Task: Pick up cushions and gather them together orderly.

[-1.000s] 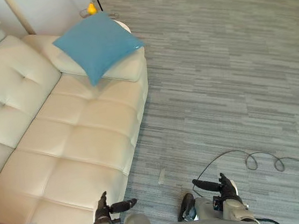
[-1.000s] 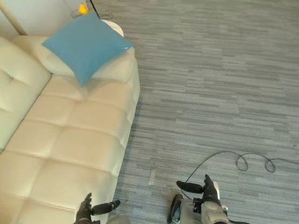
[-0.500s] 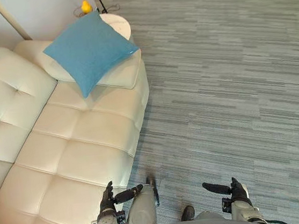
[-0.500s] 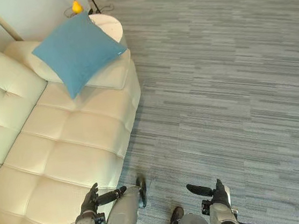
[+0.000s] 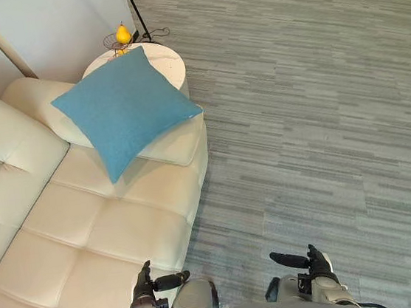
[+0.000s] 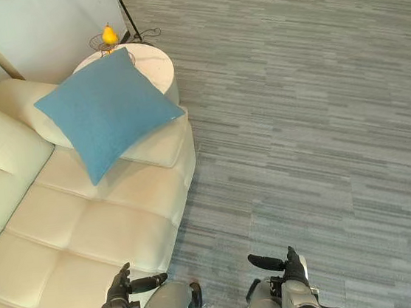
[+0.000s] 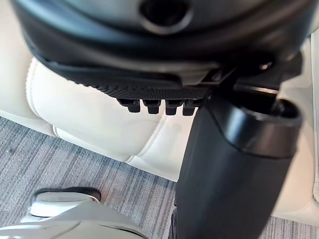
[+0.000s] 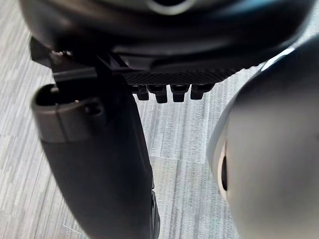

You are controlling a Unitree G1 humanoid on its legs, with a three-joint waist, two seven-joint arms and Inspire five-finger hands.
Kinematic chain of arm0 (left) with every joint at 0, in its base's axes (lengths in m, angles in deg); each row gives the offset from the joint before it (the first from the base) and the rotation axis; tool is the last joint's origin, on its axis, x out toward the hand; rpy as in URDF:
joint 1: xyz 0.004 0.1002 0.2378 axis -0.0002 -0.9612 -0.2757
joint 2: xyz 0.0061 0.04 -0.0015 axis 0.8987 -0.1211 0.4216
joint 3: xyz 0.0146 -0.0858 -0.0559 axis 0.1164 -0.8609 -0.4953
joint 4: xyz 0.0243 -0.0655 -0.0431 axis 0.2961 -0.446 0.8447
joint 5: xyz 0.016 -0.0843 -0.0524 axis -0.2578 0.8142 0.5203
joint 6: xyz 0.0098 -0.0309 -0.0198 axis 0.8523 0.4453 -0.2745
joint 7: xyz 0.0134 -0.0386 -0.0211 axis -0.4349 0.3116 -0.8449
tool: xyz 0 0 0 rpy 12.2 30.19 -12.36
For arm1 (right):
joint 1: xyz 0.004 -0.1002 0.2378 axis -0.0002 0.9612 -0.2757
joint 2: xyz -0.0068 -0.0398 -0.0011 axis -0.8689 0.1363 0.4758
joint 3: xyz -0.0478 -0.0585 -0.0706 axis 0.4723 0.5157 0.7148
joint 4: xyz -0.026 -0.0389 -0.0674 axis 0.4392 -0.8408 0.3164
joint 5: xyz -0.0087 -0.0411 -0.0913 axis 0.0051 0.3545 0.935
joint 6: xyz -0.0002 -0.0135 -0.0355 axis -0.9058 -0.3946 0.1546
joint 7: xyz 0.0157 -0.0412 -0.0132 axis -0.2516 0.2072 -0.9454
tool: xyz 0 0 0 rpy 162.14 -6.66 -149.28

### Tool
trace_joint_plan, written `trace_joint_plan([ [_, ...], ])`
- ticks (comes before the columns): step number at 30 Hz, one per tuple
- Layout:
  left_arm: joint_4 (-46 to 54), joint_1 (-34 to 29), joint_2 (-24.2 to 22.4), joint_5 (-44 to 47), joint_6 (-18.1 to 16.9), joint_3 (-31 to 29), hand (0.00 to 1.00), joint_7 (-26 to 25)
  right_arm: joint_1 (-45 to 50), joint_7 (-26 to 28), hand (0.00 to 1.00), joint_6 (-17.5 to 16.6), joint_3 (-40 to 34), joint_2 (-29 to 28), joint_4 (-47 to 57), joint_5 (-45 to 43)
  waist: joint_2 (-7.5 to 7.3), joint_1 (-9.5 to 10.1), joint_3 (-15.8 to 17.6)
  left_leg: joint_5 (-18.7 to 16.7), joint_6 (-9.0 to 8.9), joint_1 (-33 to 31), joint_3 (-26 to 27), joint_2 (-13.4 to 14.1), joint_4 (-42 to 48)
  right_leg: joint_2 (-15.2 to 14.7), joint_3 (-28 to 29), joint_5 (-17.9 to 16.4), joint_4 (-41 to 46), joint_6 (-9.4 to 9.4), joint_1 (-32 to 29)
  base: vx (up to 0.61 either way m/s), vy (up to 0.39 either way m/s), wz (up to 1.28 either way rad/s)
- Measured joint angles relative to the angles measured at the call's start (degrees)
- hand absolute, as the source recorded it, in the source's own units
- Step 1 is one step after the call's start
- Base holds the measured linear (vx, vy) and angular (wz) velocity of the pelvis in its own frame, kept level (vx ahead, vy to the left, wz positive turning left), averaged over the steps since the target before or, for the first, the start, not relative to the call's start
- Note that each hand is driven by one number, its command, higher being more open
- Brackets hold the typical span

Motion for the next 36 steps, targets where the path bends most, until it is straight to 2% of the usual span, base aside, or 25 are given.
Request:
trace_joint_plan([
  [2,0.0,-0.04,-0.2,0.04,0.05,-0.02,1.0,-0.28,-0.45,0.1,1.0,-0.05,0.02,0.19,0.24,0.72,0.73,-0.24,0.31,-0.1,-0.28,3.4,-0.77,1.3,-3.13,2.94,-0.08,0.05,-9.74,0.04,-3.25,0.39,-0.099,0.22],
  [4,0.08,0.3,-0.58,0.03,0.04,0.01,1.0,-0.57,-0.54,0.14,1.0,-0.19,0.06,0.31,1.28,1.05,1.23,-1.26,0.55,-0.1,-1.46,5.84,-2.94,3.26,-6.01,7.31,1.72,2.46,-25.28,1.11,-6.08,0.42,-0.192,0.49],
  [6,0.0,0.27,-0.06,-0.03,0.04,0.13,1.0,-0.52,-0.2,0.15,1.0,-0.16,0.03,0.28,1.26,1.01,0.36,-1.93,0.14,-1.02,-3.83,7.62,-4.55,4.13,-7.27,10.36,6.02,11.01,-33.9,0.85,-6.91,0.47,-0.26,0.54],
  [7,-0.51,0.13,0.05,-0.05,-0.03,1.16,1.0,-0.62,0.28,0.07,1.0,-0.13,-0.06,0.84,1.12,1.06,1.18,-1.66,-0.94,-1.26,-5.35,8.18,-6.31,6.12,-6.73,12.56,6.58,13.44,-33.8,-4.04,-6.01,0.52,-0.3,0.38],
  [8,-0.57,0.12,0.0,-0.11,-0.03,1.17,1.0,-0.56,0.18,0.08,1.0,-0.22,-0.06,0.92,1.14,1.08,1.36,-1.67,-1.16,-1.0,-5.8,7.6,-6.53,6.56,-5.61,12.79,6.14,12.64,-33.73,-4.3,-5.91,0.51,-0.303,0.31],
  [9,-0.57,0.11,-0.1,-0.19,-0.03,1.17,1.0,-0.44,-0.07,0.08,1.0,-0.34,-0.06,0.95,1.21,1.09,1.64,-1.77,-1.24,-0.77,-6.21,6.37,-6.92,6.92,-3.18,13.15,5.39,11.86,-33.84,-4.58,-5.47,0.38,-0.262,0.36],
  [10,-0.54,0.34,-0.28,-0.4,-0.03,1.03,1.0,-0.27,-0.13,0.07,1.0,-0.43,-0.08,0.96,1.26,1.08,2.35,-2.07,-0.95,0.15,-7.51,2.52,-8.01,7.84,5.91,13.85,3.53,10.69,-34.77,-5.22,-3.2,0.44,-0.312,0.61],
  [11,-0.5,0.44,-0.47,-0.42,-0.02,0.9,1.0,-0.28,0.6,0.09,1.0,-0.28,0.08,0.9,1.17,1.05,2.83,-1.93,-0.54,3.77,-7.81,-2.84,-8.14,9.19,19.35,14.52,1.95,9.64,-36.41,-5.91,0.82,0.4,-0.3,0.62],
  [13,0.0,0.13,-0.76,0.16,-0.28,-0.18,1.0,-0.18,0.98,0.12,1.0,-0.25,0.5,1.02,1.05,1.03,2.58,-1.12,0.0,3.17,-6.33,-8.61,-4.07,12.36,32.66,15.67,0.5,8.64,-40.26,-6.64,7.53,0.33,-0.252,0.4],
  [14,0.28,0.13,-0.81,0.2,-0.32,-0.54,1.0,-0.15,0.94,0.12,1.0,-0.28,0.39,0.77,1.06,1.04,2.6,-1.09,0.01,2.96,-6.11,-9.61,-3.28,12.52,33.42,15.7,0.15,8.63,-41.17,-6.61,8.86,0.29,-0.211,0.3],
  [16,1.96,0.13,-0.78,0.2,-0.77,-0.67,1.0,0.12,0.35,0.01,1.0,-0.39,-0.14,0.95,1.11,1.0,1.9,-0.77,0.29,2.17,-6.0,-13.32,-0.59,11.97,30.06,15.71,-0.62,8.59,-44.87,-6.44,12.67,0.23,-0.111,0.21],
  [18,2.41,0.38,-0.78,0.18,-0.87,-0.65,1.0,0.46,-0.33,-0.12,1.0,-0.39,-0.35,1.1,1.12,0.95,1.84,-0.61,0.33,2.12,-5.89,-15.15,0.82,10.54,20.59,15.58,-1.51,8.55,-46.92,-5.77,14.26,0.25,-0.015,0.26],
  [19,2.38,0.78,-0.67,0.2,-0.78,-0.67,1.0,0.55,-0.31,-0.19,1.0,-0.42,-1.17,1.01,1.16,0.94,1.57,-0.38,0.47,3.79,-5.98,-15.17,3.37,8.79,8.64,15.01,-3.12,8.23,-48.5,-4.57,15.96,0.37,0.082,0.61],
  [20,2.31,0.78,-0.76,1.0,-0.78,-0.65,1.0,0.39,0.36,-0.37,1.0,-0.39,-2.28,0.97,1.03,0.76,1.65,-0.38,0.39,8.7,-5.33,-14.96,7.27,8.01,0.48,14.68,-4.89,7.41,-48.96,-3.06,17.16,0.39,0.106,0.69],
  [21,2.26,0.68,-0.89,1.44,-0.76,-0.65,1.0,0.35,0.78,-0.53,1.0,-0.32,-2.54,0.94,0.97,0.67,1.86,-0.3,0.26,11.3,-4.96,-14.98,9.44,8.07,-1.62,14.69,-5.74,6.85,-48.96,-2.21,17.75,0.37,0.142,0.67],
  [22,2.09,0.22,-1.16,1.76,-0.76,-0.72,1.0,0.23,1.58,-0.54,1.0,-0.2,-2.55,0.95,0.89,0.59,2.37,-0.1,-0.04,16.73,-2.38,-14.64,12.64,8.27,-3.58,14.87,-6.61,5.8,-48.74,-0.7,18.9,0.34,0.144,0.5],
  [23,1.77,0.45,-0.74,2.68,-0.75,-1.4,1.0,0.31,1.78,-0.46,1.0,-0.12,-2.34,0.09,0.73,0.44,0.37,0.81,-0.08,15.78,-0.99,-14.24,13.81,6.69,-2.92,13.01,-7.14,5.27,-48.47,0.4,19.45,0.35,0.141,0.38],
  [25,1.48,0.38,-0.48,3.46,-0.69,-2.54,1.0,0.45,1.71,-0.39,1.0,-0.16,-2.34,-0.34,0.73,0.48,-0.62,1.48,-0.43,11.49,-0.31,-13.79,13.9,5.63,-0.8,10.77,-7.13,4.0,-44.12,2.74,19.32,0.4,0.168,0.19],
  [26,0.82,0.26,-0.77,3.47,-0.67,-3.31,1.0,0.31,1.79,-0.39,1.0,-0.18,-2.35,-0.22,0.68,0.85,-0.27,1.5,-0.56,9.33,-0.01,-12.29,13.56,5.29,0.55,8.69,-6.93,2.95,-36.91,4.24,18.55,0.48,0.275,0.25],
  [28,0.11,-0.62,-0.83,3.5,-0.64,-3.35,1.0,-0.09,2.13,-0.23,1.0,-0.18,-2.21,-0.19,0.45,1.0,-0.29,1.23,-1.33,7.2,0.35,-9.18,12.27,3.7,0.31,3.9,-6.12,3.43,-22.12,5.27,15.2,0.33,0.215,0.41],
  [29,0.11,-0.79,-0.79,3.52,-0.64,-3.26,1.0,-0.14,2.14,-0.05,1.0,-0.2,-2.19,-0.19,0.3,1.03,-0.57,0.89,-1.46,6.17,0.72,-7.2,10.49,2.28,-0.06,0.77,-4.33,4.74,-11.17,5.41,12.07,0.25,0.126,0.87],
  [30,0.14,-0.69,-0.72,3.68,-0.64,-3.26,1.0,-0.23,2.08,-0.01,1.0,-0.24,-2.19,-0.09,-0.41,1.02,-0.56,0.18,-1.45,5.62,0.88,-5.93,7.94,1.4,-0.28,-0.37,-3.89,4.12,-5.42,4.48,10.18,0.4,0.142,1.19],
  [33,0.13,-1.42,-0.97,4.18,-0.65,-3.24,1.0,-0.85,2.14,0.06,1.0,-0.24,-1.47,-0.02,-0.73,1.01,0.12,-0.03,-1.82,5.59,0.72,-2.75,3.1,0.64,-2.49,0.48,-3.37,2.01,-8.13,3.51,6.4,0.2,0.003,0.95],
  [35,0.1,-1.46,-1.08,4.61,-0.62,-3.19,1.0,-1.13,1.7,0.06,1.0,-0.48,-1.27,0.0,-0.56,0.95,0.26,-0.11,-1.9,5.72,0.28,-1.99,0.26,0.53,-3.26,3.72,1.78,1.84,-15.42,3.22,3.58,0.19,-0.084,0.87],
  [36,0.1,-1.22,-1.27,4.61,-0.62,-3.15,1.0,-1.27,1.64,0.04,1.0,-0.63,-1.26,0.0,-0.49,0.91,0.4,-0.33,-1.97,5.91,-0.16,-1.83,-2.6,0.36,-3.68,6.83,7.48,1.87,-21.54,3.23,2.22,0.21,-0.219,1.08],
])
